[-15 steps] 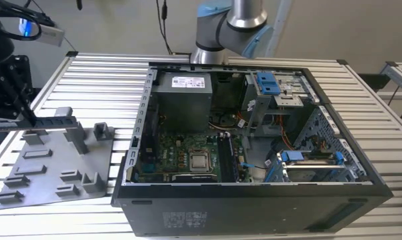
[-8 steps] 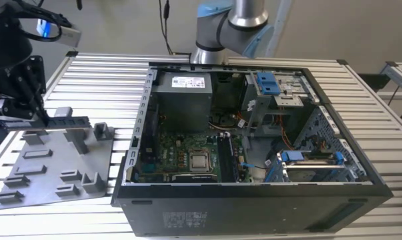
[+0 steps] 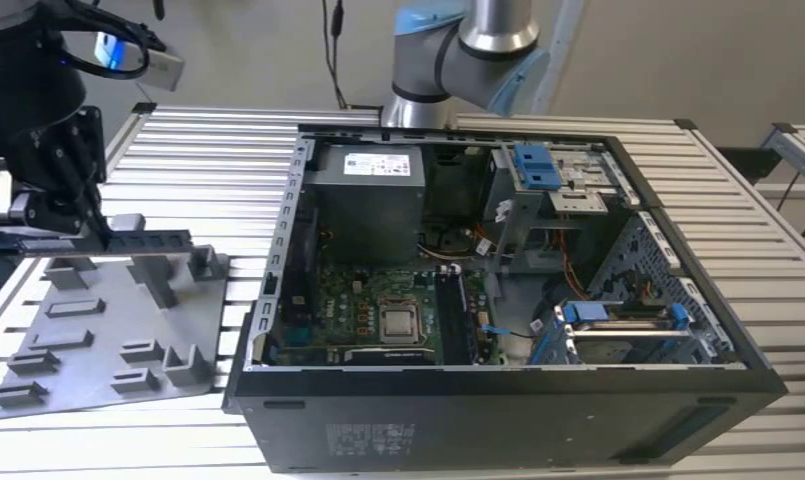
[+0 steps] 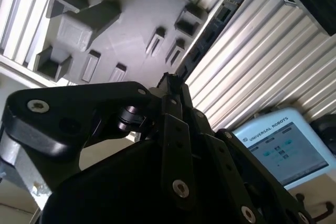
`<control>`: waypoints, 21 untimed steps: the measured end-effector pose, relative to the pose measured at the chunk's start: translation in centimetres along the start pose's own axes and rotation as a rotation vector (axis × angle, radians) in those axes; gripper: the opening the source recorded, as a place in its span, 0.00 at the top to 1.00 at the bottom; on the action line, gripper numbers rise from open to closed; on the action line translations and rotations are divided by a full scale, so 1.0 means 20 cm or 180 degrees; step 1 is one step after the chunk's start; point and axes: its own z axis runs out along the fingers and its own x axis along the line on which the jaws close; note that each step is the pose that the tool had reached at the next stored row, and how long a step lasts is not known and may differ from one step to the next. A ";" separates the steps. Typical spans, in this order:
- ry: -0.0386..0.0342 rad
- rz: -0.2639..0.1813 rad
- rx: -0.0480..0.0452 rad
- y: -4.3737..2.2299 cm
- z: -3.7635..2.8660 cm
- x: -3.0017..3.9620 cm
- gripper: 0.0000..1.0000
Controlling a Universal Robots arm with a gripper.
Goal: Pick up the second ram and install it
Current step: 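Pick up the second ram and move it above second insertion slot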
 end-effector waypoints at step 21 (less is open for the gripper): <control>-0.0003 -0.0014 -0.0027 -0.192 -0.023 0.016 0.85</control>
